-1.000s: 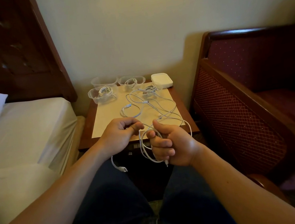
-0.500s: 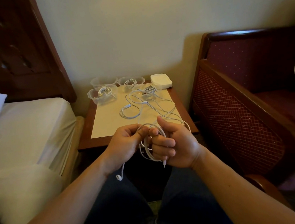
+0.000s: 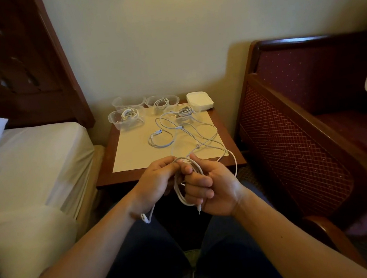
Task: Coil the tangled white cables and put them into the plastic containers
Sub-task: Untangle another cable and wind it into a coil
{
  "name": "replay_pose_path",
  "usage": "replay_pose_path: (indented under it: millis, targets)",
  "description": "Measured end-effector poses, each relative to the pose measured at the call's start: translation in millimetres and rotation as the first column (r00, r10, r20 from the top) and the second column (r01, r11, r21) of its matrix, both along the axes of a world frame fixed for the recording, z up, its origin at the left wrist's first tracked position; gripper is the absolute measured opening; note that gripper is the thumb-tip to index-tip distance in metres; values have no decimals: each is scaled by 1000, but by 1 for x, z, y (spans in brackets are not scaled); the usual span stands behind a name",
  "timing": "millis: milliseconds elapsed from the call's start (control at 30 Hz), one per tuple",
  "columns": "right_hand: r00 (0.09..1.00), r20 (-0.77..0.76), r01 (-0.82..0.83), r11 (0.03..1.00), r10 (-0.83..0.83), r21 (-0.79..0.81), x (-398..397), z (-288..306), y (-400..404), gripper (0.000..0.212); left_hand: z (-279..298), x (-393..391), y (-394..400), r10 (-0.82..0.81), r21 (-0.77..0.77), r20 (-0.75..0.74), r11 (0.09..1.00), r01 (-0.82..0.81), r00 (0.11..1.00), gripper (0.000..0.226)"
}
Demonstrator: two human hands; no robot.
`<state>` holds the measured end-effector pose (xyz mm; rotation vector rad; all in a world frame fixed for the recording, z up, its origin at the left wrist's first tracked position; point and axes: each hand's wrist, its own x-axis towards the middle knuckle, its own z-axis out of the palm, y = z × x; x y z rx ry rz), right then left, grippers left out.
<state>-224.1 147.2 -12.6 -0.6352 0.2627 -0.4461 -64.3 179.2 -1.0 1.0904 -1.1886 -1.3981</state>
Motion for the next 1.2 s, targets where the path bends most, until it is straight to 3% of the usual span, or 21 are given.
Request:
replay_pose_path:
  millis: [100, 200, 267, 433, 500, 600, 667, 733, 800, 967, 1067, 1200]
  targets:
    - [998, -65, 0, 999, -2, -35, -1, 0, 4, 50, 5, 10, 2, -117, 24, 74, 993, 116, 990, 25]
    - [998, -65, -3, 999, 1, -39, -1, 4, 5, 51, 3, 15, 3, -169, 62, 39, 984, 166, 985, 35]
    - [997, -75, -2, 998, -3, -59, -2, 7, 4, 52, 0, 15, 1, -93, 28, 41, 995, 92, 995, 38]
    - [989, -150, -27, 986, 2, -164, 1, 15, 11, 45, -2, 19, -8, 107, -183, 217, 981, -68, 970, 33]
    - [996, -88, -17, 988, 3, -153, 4, 19, 15, 39, -2, 16, -9, 133, -181, 197, 979, -98, 971, 30]
    - [996, 36, 87, 996, -86, -30, 8, 26, 17, 38, -5, 4, -7, 147, -125, 94, 983, -135, 985, 27]
    - [973, 61, 220, 975, -221, 13, 9, 30, 17, 34, -5, -6, 0, 117, -68, 107, 992, -110, 987, 31]
    - [932, 52, 361, 932, -360, -21, 9, 31, 14, 31, -10, -8, 3, 65, 6, 158, 998, -66, 985, 39]
    - [873, -10, 483, 868, -487, -114, 8, 29, 9, 31, -16, -3, 4, -68, 70, 232, 996, 53, 970, 29]
    - [743, -108, 613, 736, -660, -286, 8, 19, 6, 31, -8, 4, 5, -270, 138, 492, 963, 232, 827, 20]
    - [693, -170, 616, 698, -701, -365, 15, 13, 5, 29, -2, 8, 2, -252, 111, 726, 961, 253, 640, 21]
    - [636, -188, 668, 656, -749, -351, 22, 14, 2, 28, 7, 8, 2, -231, 91, 804, 958, 271, 548, 13]
